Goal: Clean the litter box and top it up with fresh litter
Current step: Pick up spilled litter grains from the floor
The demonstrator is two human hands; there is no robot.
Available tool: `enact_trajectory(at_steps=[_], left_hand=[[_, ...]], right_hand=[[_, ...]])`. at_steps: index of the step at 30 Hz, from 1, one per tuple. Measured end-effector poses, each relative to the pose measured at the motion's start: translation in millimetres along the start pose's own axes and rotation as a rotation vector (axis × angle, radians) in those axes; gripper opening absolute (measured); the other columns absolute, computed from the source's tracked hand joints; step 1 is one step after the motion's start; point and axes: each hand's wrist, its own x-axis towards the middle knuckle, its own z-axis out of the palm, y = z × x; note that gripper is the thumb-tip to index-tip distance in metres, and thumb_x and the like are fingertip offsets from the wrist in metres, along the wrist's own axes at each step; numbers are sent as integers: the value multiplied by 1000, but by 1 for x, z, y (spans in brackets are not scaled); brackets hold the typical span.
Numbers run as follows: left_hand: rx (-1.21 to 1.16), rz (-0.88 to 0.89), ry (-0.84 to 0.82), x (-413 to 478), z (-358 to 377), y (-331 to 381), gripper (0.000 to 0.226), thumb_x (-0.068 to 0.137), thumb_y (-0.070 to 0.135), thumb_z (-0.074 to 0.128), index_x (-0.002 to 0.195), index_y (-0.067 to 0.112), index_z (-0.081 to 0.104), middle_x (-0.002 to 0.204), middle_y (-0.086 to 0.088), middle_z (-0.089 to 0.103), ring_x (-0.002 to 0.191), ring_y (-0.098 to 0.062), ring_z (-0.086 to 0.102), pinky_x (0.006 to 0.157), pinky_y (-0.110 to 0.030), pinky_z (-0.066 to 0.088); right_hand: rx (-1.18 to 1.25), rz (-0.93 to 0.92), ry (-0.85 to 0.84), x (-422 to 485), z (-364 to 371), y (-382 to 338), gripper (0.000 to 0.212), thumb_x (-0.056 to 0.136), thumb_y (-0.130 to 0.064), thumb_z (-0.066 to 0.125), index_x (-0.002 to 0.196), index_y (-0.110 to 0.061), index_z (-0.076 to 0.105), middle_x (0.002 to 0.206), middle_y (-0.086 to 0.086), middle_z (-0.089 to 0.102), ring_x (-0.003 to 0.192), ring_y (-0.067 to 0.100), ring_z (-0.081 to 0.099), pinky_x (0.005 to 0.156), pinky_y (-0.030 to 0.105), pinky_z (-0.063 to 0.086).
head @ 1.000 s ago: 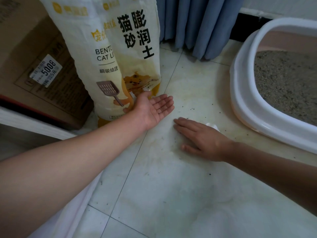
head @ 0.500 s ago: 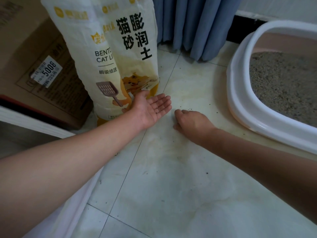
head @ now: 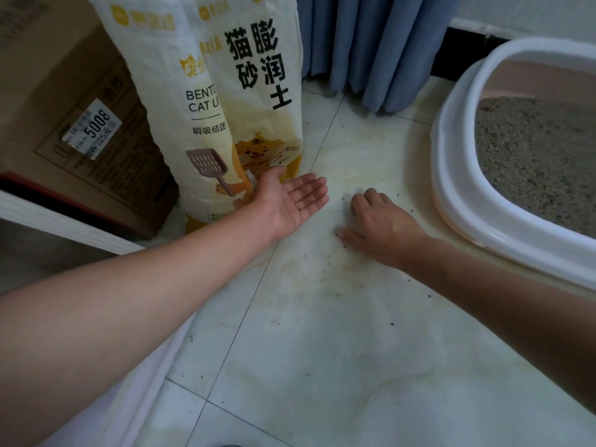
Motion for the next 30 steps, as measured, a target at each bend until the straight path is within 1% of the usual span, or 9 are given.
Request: enact_trajectory(at_steps=[3,6,12,15,18,21,25,27,30], left_hand=[[6,1,-3,0,0,-1,50,104,39,38,106,-3,66,92,-20,74,90,-31,70,84,-42,59],[10,1,-1,1,-2,-1,50,104,39,39,105,-3,66,93,-20,74,91,-30,70,86,-43,59],[26,13,6,0,-1,-2,51,104,39,38,104,-3,66,90,-20,74,88,-31,70,82,-43,59],[44,9,14,0,0,-4,51,103,40,38,105,-3,66,91,-21,74,89,-31,70,82,-43,59],[74,8,38,1,-3,-5,51,103,40,38,106,-3,66,94,-21,74,91,-32,71,83,-43,59],[126,2,74,0,-6,-10,51,103,39,38,109,-4,65,99,-22,74,93,-33,70,82,-43,59],[199,-49,81,-2,-8,-19,53,105,41,37,114,-5,63,106,-24,72,97,-34,69,82,-45,58],[223,-89,54,-3,-6,-24,52,105,39,36,109,-5,64,92,-21,73,89,-32,69,75,-43,58],[242,-144,-9,-4,1,-29,40,102,31,38,90,4,65,71,-12,69,67,-25,67,57,-32,58]], right_hand=[[-43,-55,-61,0,-1,-9,59,89,-53,62,122,-6,47,116,10,49,109,29,49,86,37,43],[-29,-119,-52,-2,5,-18,44,89,-39,66,118,-9,51,112,9,53,106,29,52,85,38,47],[-46,-144,-32,2,-1,-22,7,92,-13,57,99,-11,56,96,8,57,90,31,60,72,38,51],[-139,-155,-43,3,-4,-25,18,87,-1,53,102,-11,56,97,9,58,89,31,61,66,33,43],[-163,-157,-54,4,-4,-31,24,87,2,51,108,-9,55,103,10,57,95,31,60,67,33,38],[-70,-118,-39,6,0,-27,23,89,-1,49,109,-9,56,104,11,58,97,32,60,72,35,44],[190,-76,89,7,-7,-25,10,86,-8,51,91,-11,60,90,9,60,83,33,61,72,37,48],[282,-92,177,10,-18,-31,11,87,-9,51,89,-12,61,87,6,62,79,29,60,69,35,47],[330,-142,209,14,-35,-45,21,85,-9,51,97,-15,68,93,2,69,83,24,62,72,34,49]])
